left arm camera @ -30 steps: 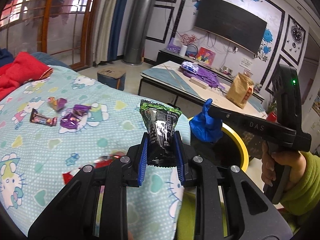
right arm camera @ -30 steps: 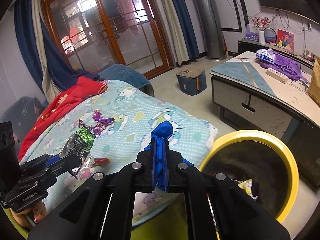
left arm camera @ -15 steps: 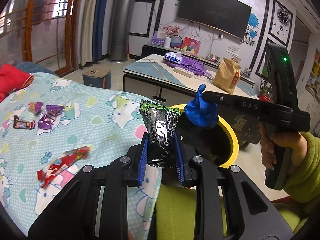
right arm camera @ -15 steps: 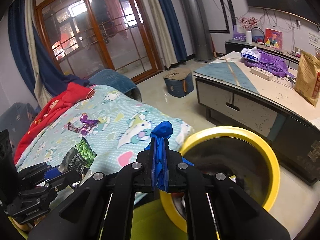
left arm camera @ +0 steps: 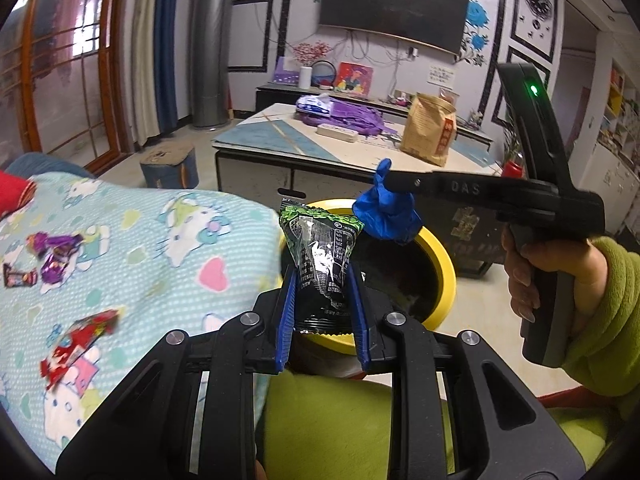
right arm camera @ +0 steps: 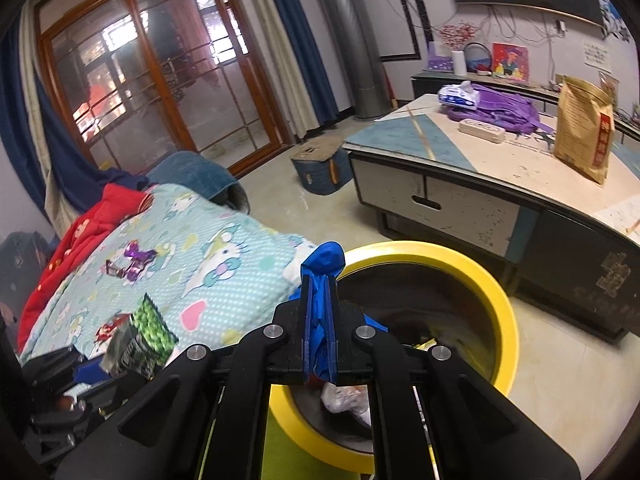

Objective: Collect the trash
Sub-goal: 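Carry the black wrapper and blue balloon over the bin with both tools, then open both tools to drop the wrapper and balloon into the bin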

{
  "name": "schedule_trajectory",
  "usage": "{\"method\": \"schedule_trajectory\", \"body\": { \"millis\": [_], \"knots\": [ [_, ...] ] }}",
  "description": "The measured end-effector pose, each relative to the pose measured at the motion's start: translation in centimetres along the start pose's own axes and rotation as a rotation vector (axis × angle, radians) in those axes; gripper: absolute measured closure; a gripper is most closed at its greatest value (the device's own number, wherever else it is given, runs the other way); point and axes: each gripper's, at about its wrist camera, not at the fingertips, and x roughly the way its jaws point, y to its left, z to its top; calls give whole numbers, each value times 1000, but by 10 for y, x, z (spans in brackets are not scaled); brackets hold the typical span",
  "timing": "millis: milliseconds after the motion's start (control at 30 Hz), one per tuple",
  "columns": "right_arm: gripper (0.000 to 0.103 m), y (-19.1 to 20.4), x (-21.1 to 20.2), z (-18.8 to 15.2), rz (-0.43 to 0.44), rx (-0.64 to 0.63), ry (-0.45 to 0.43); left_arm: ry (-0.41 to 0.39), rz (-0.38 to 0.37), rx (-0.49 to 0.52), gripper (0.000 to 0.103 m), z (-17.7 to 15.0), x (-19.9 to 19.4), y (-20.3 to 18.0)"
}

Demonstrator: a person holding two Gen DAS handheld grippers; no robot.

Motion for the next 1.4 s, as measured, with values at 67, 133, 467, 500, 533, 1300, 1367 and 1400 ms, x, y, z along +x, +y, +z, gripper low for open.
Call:
{"method": "schedule_trajectory", "body": {
  "millis": [67, 133, 467, 500, 533, 1300, 1367, 1400],
  "knots": [
    [97, -7, -1, 2, -8, 16, -6, 6, -17, 16, 85, 3, 7, -7],
    [97, -15, -2, 4, -20, 26, -11, 16, -32, 26, 85, 5, 15, -12],
    [97, -43, -3, 10, -38, 81, -27, 72, -91, 48, 85, 6, 50, -32],
    [97, -45, -2, 10, -40, 82, -29, 77, -95, 49, 85, 5, 53, -34],
    [97, -47, -1, 11, -42, 83, -29, 80, -97, 51, 84, 5, 56, -35],
    [94, -84, 36, 1, -81, 182, 64, 203, -174, 50, 80, -7, 124, -52],
    [84, -86, 37, 0, -87, 196, 67, 197, -175, 38, 75, -4, 124, -51],
    [77, -87, 37, 0, -87, 201, 65, 193, -173, 29, 72, -4, 123, -50]
  ]
}}
